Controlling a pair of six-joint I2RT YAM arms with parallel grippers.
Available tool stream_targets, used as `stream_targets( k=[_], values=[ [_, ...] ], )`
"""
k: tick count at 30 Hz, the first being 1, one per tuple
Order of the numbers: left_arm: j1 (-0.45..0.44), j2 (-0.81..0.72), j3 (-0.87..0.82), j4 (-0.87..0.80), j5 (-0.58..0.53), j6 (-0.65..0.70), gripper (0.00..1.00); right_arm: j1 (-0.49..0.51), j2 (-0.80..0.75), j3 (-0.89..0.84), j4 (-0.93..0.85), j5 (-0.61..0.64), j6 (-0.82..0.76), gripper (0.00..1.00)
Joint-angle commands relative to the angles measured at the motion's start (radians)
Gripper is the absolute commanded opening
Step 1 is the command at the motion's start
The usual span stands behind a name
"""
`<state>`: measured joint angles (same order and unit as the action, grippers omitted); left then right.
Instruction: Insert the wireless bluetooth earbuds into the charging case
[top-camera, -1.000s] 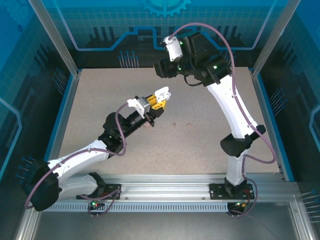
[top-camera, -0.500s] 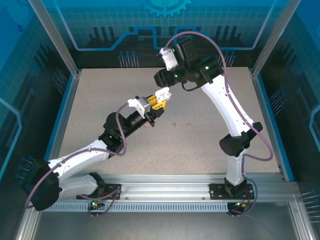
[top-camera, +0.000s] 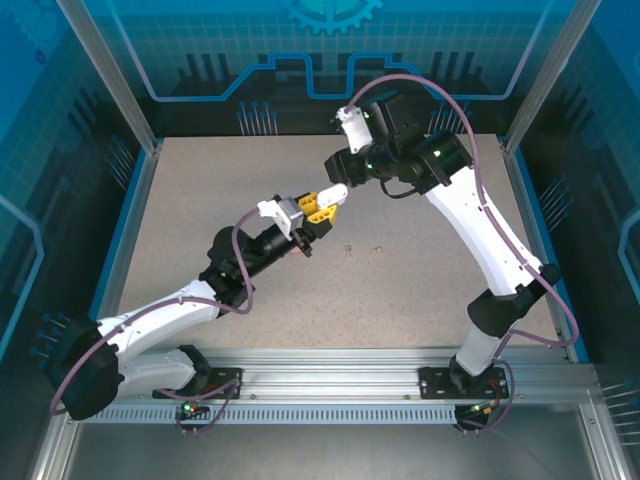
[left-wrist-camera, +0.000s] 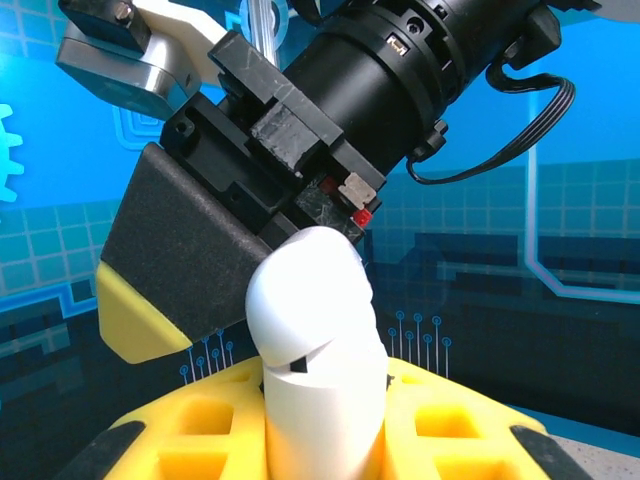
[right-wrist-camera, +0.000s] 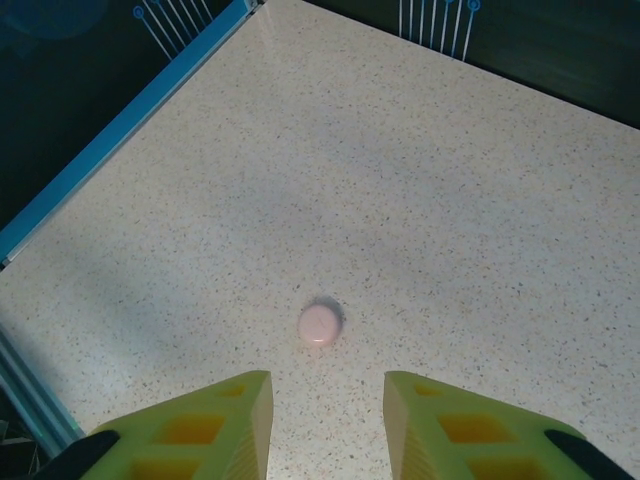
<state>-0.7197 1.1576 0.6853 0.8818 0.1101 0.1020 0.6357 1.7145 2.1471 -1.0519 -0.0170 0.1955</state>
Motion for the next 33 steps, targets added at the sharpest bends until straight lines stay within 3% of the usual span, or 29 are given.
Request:
stream_targets(
  k=[1,15,20,33],
  values=[
    [0.009,0.012,0.028,0.011,-0.046,-0.027,0.0,0.024,-0.059,-0.023,0.031,0.014,0.033,0.38],
    [0.009,0.013,0.027,0.012,-0.044,-0.034,0.0,0.029,-0.094,-0.001,0.105,0.018,0.051,0.38],
    [0.01,0.028,0.034,0.008,-0.053,-0.038,0.0,0.033,-0.123,-0.064,0.132,0.09,0.065,0.38],
    [0.015,0.234,0.09,-0.054,-0.079,-0.157,0.0,-0.226,-0.375,-0.524,0.318,0.147,0.275,0.42]
  ],
)
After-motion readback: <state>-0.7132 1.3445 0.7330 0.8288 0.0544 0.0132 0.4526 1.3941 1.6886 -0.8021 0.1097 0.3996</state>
